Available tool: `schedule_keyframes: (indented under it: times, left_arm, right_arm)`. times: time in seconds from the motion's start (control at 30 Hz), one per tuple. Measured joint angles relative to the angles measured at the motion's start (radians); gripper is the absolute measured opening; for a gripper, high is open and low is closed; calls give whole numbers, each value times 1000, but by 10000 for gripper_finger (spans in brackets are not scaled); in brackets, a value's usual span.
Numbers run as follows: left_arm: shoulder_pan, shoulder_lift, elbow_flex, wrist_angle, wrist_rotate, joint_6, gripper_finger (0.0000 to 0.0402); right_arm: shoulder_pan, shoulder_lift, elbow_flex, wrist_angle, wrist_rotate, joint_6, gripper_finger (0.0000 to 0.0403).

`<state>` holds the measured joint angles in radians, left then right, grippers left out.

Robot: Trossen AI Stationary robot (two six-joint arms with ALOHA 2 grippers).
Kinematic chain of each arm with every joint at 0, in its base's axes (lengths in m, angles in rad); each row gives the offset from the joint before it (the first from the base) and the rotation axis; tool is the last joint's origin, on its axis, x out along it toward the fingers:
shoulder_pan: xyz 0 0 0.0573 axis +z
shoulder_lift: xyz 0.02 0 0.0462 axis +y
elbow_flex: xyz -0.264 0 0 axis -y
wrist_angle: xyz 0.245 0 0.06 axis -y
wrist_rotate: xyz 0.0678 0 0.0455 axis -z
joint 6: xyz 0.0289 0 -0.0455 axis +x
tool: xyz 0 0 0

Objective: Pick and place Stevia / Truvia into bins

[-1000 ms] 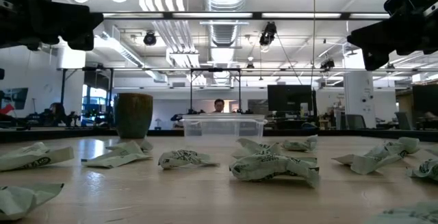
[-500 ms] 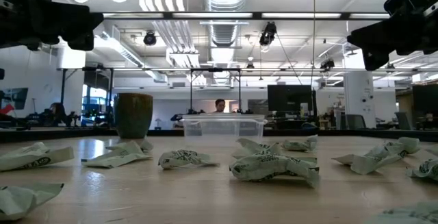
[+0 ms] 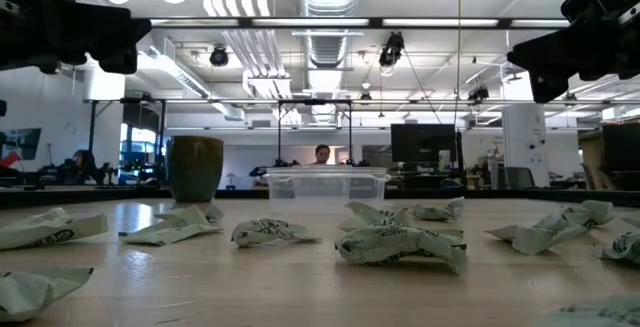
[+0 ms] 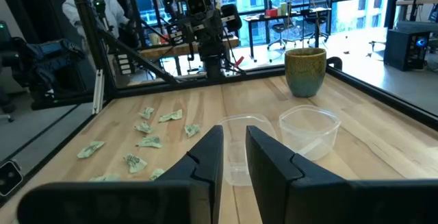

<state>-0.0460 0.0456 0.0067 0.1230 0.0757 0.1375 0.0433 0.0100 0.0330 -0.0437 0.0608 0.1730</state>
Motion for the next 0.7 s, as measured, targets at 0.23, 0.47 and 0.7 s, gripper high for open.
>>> schedule_keyframes:
  times: [0.23,0.47,0.7]
  left_arm:
    - [0,0,0,0,0,0,141]
    - [0,0,0,0,0,0,141]
    - [-1,0,0,0,0,0,141]
  right_arm:
    - [0,0,0,0,0,0,57]
    - [0,0,0,1,0,0,57]
    - [0,-1,0,52,3,1,57]
